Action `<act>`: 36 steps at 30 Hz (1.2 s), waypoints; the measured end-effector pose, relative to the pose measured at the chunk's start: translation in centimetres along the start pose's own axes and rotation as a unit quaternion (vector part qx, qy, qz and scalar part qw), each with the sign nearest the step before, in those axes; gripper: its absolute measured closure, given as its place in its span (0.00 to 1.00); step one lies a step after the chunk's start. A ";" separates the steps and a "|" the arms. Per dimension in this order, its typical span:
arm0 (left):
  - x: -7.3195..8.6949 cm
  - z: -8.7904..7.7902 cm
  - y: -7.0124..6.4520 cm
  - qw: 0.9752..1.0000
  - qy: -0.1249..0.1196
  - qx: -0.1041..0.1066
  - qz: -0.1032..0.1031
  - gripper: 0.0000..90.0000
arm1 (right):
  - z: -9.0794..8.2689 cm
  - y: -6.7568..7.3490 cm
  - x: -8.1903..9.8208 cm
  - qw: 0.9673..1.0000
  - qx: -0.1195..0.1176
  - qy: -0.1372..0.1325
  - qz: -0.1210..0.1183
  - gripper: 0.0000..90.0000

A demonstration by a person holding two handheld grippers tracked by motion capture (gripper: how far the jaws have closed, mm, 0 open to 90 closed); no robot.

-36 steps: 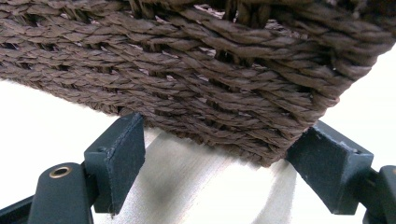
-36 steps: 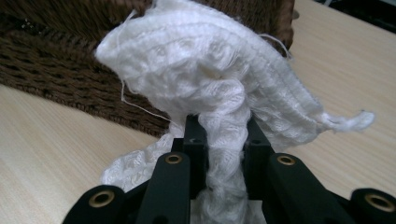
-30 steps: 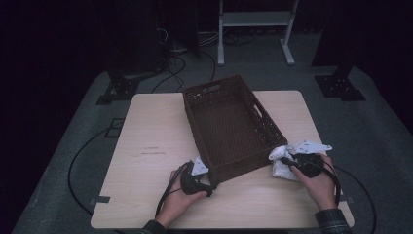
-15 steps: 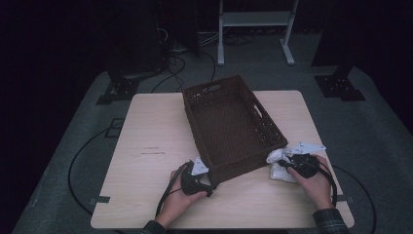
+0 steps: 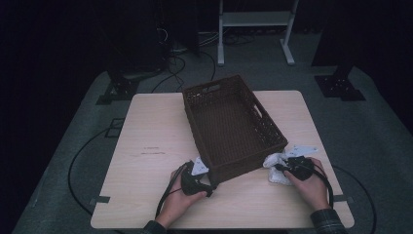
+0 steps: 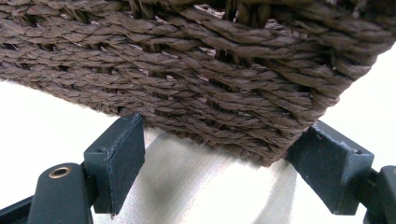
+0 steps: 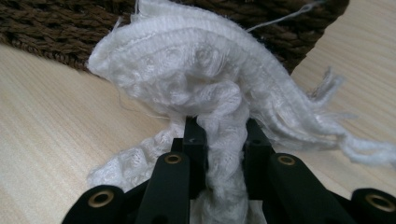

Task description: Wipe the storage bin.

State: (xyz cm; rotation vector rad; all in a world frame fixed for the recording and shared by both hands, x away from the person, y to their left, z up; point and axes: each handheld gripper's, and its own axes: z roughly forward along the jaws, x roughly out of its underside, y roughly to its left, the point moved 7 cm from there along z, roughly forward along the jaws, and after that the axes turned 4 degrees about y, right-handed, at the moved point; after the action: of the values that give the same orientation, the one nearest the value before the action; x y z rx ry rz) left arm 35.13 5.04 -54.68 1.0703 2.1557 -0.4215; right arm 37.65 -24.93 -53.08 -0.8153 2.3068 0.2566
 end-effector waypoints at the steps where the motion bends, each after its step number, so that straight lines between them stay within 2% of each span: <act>1: 0.0 0.0 0.0 1.000 0.000 0.000 0.000 0.22 | 0.0 0.0 0.0 1.000 0.000 0.000 0.000 0.85; 5: 0.0 0.0 0.0 1.000 0.000 0.001 0.000 0.22 | -1.4 0.2 -0.5 1.000 0.010 -0.018 -0.005 0.85; 9: 0.0 0.0 0.0 1.000 0.001 0.001 0.000 0.22 | -3.2 0.5 -1.5 0.999 0.016 -0.051 -0.011 0.85; 15: 0.0 0.0 0.0 1.000 0.001 0.001 0.000 0.22 | -5.5 0.9 -2.7 0.995 0.020 -0.094 -0.017 0.85; 17: 0.0 0.0 0.0 1.000 0.001 0.001 0.000 0.22 | -5.9 1.0 -2.8 0.995 0.019 -0.100 -0.018 0.85; 25: 0.0 0.0 0.0 1.000 0.001 0.001 0.000 0.22 | -8.2 1.8 -4.2 0.989 0.015 -0.146 -0.024 0.84; 29: 0.0 0.0 0.0 1.000 0.001 0.001 0.000 0.22 | -8.1 2.3 -4.5 0.989 0.009 -0.144 -0.028 0.84; 36: 0.0 0.0 0.0 1.000 0.001 0.001 0.000 0.22 | -5.9 2.9 -4.4 0.992 -0.003 -0.119 -0.036 0.85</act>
State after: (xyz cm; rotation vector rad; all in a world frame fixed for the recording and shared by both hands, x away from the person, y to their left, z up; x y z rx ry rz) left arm 35.12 5.04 -54.68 1.0719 2.1574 -0.4240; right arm 35.30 -22.73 -45.83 -0.8225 2.0511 0.3109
